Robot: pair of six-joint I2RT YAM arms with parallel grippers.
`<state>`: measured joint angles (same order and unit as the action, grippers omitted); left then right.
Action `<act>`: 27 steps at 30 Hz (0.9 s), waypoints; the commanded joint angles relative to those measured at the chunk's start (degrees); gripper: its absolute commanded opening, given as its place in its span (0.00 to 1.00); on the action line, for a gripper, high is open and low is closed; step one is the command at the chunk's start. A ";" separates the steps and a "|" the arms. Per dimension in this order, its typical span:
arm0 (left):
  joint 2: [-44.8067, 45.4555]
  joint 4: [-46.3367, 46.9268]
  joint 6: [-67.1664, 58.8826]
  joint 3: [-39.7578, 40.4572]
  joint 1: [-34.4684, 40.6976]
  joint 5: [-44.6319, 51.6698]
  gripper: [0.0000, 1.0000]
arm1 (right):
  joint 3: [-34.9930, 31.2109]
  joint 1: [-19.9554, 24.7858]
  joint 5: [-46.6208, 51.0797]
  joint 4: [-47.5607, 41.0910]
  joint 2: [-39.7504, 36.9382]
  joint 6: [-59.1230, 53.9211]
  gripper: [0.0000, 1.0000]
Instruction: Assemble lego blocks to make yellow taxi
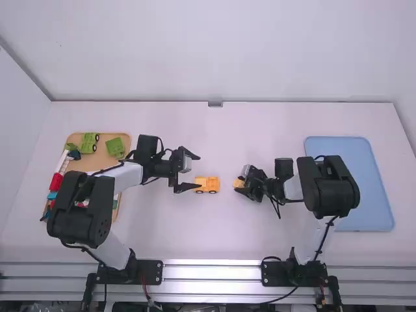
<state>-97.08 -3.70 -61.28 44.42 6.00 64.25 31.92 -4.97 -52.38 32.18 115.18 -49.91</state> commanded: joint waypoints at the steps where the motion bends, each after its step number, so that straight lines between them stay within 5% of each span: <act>1: -0.48 0.39 0.35 0.94 -0.15 0.63 0.99 | -0.39 -0.02 2.75 -1.51 0.98 0.61 0.47; 9: -0.48 0.46 0.37 0.87 0.22 -1.57 0.99 | 0.04 0.48 2.73 -3.32 0.98 0.72 0.31; 17: -2.05 -0.48 0.15 -0.90 0.22 -4.17 0.99 | 0.13 -0.94 2.73 -4.52 -3.17 3.69 0.26; 27: -12.96 -8.20 -4.63 -1.75 1.25 -3.26 0.99 | 8.66 -6.78 2.69 -20.09 -11.76 -3.19 0.24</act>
<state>-108.55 -11.88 -62.74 43.48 6.42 59.70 37.95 -10.55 -49.39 13.13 104.44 -50.17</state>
